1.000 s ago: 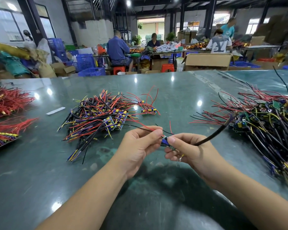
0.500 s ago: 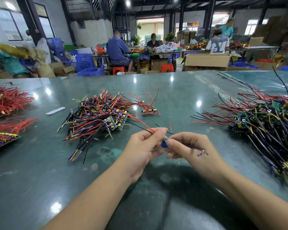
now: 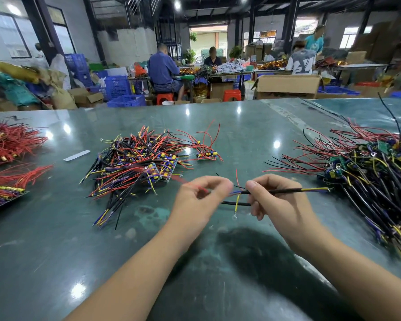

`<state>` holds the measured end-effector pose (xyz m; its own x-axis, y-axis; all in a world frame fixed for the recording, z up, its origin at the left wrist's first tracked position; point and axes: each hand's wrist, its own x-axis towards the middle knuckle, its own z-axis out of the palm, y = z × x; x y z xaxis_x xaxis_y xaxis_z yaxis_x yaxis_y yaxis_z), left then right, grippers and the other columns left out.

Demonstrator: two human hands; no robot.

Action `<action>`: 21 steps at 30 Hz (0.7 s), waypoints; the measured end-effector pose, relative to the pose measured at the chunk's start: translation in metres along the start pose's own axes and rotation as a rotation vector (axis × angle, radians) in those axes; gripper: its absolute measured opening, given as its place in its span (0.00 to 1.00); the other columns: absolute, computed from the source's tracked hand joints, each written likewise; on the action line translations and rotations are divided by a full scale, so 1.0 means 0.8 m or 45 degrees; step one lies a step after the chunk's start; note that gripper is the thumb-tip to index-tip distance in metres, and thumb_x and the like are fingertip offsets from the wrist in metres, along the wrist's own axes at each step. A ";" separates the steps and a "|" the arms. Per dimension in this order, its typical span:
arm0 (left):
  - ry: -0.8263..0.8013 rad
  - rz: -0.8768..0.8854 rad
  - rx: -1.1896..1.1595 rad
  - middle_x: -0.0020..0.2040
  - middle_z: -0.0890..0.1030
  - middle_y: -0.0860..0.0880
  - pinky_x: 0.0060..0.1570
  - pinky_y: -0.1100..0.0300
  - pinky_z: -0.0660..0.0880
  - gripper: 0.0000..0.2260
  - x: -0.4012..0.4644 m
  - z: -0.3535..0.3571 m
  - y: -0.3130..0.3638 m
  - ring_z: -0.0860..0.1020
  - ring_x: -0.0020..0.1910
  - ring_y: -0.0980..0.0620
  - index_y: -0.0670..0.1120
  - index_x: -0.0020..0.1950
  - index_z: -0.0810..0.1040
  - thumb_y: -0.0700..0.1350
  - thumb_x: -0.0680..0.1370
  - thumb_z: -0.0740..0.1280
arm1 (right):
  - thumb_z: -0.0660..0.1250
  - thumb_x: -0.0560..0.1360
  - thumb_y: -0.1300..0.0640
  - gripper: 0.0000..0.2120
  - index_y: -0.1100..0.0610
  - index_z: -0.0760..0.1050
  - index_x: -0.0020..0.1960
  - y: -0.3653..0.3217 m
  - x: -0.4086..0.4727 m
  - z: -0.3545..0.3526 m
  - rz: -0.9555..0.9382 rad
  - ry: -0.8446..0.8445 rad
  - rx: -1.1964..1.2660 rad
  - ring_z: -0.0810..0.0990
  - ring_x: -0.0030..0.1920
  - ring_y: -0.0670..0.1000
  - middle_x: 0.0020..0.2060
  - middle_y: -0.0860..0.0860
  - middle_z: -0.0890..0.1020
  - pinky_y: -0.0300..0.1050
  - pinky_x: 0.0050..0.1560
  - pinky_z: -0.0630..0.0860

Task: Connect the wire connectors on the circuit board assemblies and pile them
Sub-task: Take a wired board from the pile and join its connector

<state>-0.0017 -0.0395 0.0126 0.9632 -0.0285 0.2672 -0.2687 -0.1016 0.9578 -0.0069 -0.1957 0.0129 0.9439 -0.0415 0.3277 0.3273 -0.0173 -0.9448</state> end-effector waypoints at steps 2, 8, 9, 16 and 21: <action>-0.213 0.018 0.090 0.38 0.82 0.59 0.37 0.75 0.69 0.07 -0.006 0.003 -0.002 0.75 0.36 0.66 0.54 0.45 0.82 0.44 0.70 0.75 | 0.66 0.76 0.65 0.10 0.61 0.75 0.36 0.000 -0.002 0.001 -0.020 0.000 -0.053 0.72 0.23 0.49 0.25 0.55 0.76 0.39 0.24 0.69; -0.226 -0.028 0.154 0.33 0.79 0.55 0.35 0.69 0.70 0.13 -0.004 0.004 -0.007 0.72 0.31 0.61 0.56 0.42 0.83 0.36 0.70 0.74 | 0.66 0.76 0.65 0.10 0.60 0.75 0.35 -0.001 -0.003 0.001 -0.054 -0.020 -0.127 0.70 0.22 0.46 0.23 0.50 0.75 0.35 0.24 0.66; -0.222 -0.046 0.163 0.32 0.79 0.55 0.35 0.66 0.70 0.12 -0.002 0.001 -0.007 0.72 0.31 0.58 0.56 0.41 0.83 0.37 0.71 0.73 | 0.66 0.76 0.65 0.10 0.61 0.75 0.35 -0.001 -0.002 0.000 -0.036 -0.020 -0.111 0.69 0.22 0.46 0.23 0.50 0.74 0.35 0.24 0.65; -0.433 -0.109 -0.245 0.34 0.82 0.48 0.36 0.64 0.76 0.06 -0.003 -0.014 0.006 0.77 0.32 0.55 0.49 0.44 0.86 0.41 0.73 0.69 | 0.70 0.67 0.58 0.03 0.56 0.78 0.36 -0.013 0.005 -0.011 0.348 -0.094 0.602 0.70 0.24 0.43 0.28 0.52 0.77 0.32 0.24 0.68; -0.495 -0.114 -0.349 0.32 0.81 0.49 0.32 0.65 0.75 0.07 -0.002 -0.019 0.009 0.76 0.30 0.56 0.47 0.45 0.86 0.42 0.72 0.67 | 0.70 0.65 0.56 0.05 0.55 0.79 0.31 -0.013 0.006 -0.008 0.422 -0.153 0.819 0.70 0.23 0.42 0.28 0.52 0.78 0.31 0.22 0.67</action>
<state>-0.0051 -0.0254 0.0208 0.8971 -0.4064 0.1733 -0.1248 0.1434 0.9818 -0.0063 -0.2017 0.0239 0.9842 0.1679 0.0565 -0.0498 0.5682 -0.8214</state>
